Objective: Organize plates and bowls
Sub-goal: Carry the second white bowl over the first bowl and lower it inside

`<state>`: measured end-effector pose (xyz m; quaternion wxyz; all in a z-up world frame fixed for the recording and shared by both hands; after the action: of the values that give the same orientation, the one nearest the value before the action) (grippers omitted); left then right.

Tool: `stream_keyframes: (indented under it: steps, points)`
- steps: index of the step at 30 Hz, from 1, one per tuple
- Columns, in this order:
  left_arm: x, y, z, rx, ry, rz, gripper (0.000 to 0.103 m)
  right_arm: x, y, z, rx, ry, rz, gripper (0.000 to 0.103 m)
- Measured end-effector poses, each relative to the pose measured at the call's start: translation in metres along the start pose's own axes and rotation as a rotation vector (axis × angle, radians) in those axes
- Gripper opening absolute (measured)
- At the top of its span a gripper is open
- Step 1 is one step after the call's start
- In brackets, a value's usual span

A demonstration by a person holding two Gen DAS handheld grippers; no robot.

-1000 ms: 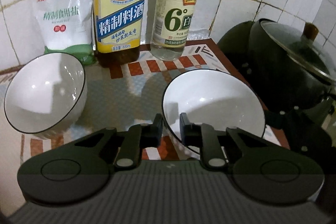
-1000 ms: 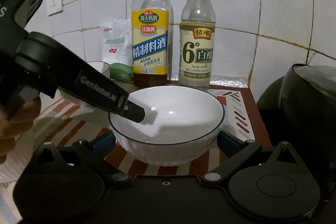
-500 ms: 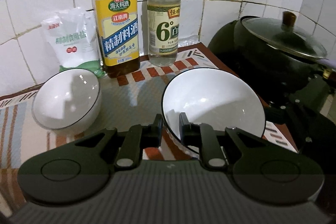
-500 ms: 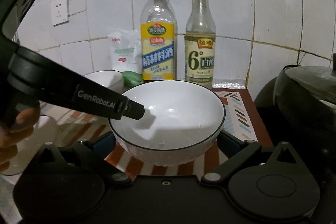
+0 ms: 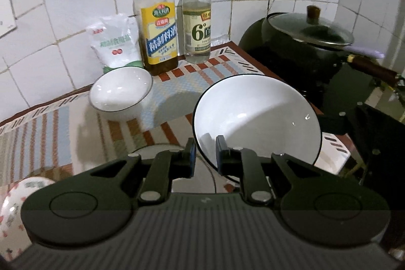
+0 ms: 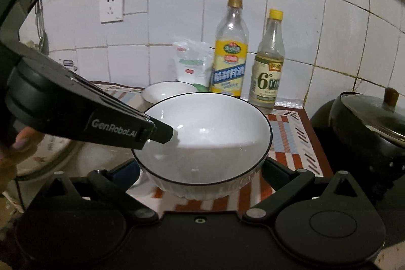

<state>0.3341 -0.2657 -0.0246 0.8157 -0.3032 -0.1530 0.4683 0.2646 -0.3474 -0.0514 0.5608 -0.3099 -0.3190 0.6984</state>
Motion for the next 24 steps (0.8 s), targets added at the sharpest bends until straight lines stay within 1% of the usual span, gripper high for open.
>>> stream_keyframes:
  steps: [5, 12, 17, 24]
  points:
    - [0.010, 0.009, 0.036, -0.032, -0.024, -0.036, 0.014, 0.026, -0.006, 0.020, -0.025, -0.001, 0.027, 0.103]
    - [0.034, 0.023, 0.062, -0.032, -0.035, -0.023, 0.015, 0.057, -0.009, 0.024, -0.024, -0.025, 0.030, 0.103]
    - [0.052, 0.035, 0.062, -0.016, -0.032, 0.001, 0.015, 0.074, -0.007, 0.014, -0.007, -0.046, 0.036, 0.103]
    - [0.073, 0.047, 0.044, 0.015, -0.019, 0.045, 0.015, 0.084, -0.001, -0.011, 0.036, -0.075, 0.021, 0.103]
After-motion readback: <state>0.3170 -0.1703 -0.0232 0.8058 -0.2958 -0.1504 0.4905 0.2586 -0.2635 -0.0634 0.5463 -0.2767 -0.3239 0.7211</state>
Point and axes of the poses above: each gripper's, at about its wrist camera, not at the fingertips, and z roughly against the way its jaws point, x to its left, y to its underside, the point moved 6 cm from there along -z, roughly the way its jaws point, and after that the axes turned 7 degrees about x, right-handed, at the moved point
